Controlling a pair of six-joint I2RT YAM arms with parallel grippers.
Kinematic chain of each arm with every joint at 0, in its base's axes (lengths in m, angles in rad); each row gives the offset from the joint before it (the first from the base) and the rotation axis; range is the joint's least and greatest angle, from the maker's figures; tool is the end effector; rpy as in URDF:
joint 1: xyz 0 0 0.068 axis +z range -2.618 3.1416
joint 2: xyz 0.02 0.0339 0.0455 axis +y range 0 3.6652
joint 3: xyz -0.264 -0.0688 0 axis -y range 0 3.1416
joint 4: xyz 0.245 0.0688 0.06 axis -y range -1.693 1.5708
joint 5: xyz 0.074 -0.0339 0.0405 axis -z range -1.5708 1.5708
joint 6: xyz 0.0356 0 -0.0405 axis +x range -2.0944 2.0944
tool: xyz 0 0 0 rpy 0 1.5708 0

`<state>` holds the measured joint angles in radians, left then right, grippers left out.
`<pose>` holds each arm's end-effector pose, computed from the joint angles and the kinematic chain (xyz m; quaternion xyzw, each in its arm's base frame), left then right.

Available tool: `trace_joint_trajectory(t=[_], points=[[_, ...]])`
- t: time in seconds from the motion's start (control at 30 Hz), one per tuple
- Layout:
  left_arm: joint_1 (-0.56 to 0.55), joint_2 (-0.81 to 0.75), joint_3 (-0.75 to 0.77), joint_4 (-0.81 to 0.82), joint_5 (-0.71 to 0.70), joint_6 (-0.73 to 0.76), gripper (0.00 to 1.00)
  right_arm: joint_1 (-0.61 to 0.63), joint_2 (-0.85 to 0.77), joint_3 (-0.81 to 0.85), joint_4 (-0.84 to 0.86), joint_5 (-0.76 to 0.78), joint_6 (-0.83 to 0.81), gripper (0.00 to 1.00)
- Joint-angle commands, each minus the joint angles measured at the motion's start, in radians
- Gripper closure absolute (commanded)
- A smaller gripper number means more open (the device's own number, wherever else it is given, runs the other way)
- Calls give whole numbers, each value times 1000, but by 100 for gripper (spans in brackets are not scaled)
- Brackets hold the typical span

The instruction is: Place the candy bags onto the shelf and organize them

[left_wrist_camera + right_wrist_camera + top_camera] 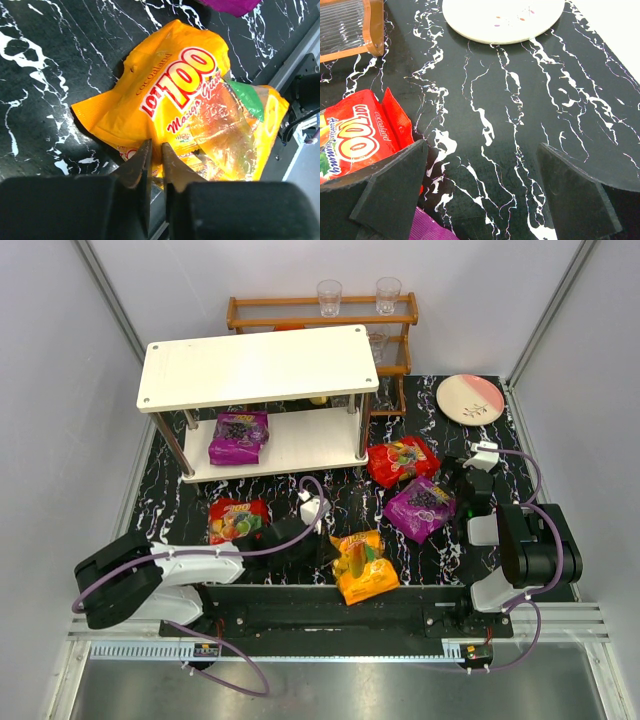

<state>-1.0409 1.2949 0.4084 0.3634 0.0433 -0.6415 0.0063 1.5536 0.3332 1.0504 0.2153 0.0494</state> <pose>0.1222 -0.2116 0.1609 0.1823 0.8463 -0.3853 0.3194 0.2632 -0.0059 0.1495 0.0856 0.7585 -0.0643 0.6428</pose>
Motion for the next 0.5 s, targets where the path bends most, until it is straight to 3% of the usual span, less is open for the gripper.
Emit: trace_joint_trajectory(t=[0.0,0.03,0.33,0.47], points=[[-11,-22,56,-105,-8,48,96,0,2,24,43,-10,-13,0],[-10,-46,70,-125,-16,55,100,0,0,24,42,-10,-13,0],[15,-201,167,-382,-125,178,100,0,2,24,42,-10,-14,0],[106,-282,147,-422,-105,195,100,0,2,24,42,-8,-14,0]])
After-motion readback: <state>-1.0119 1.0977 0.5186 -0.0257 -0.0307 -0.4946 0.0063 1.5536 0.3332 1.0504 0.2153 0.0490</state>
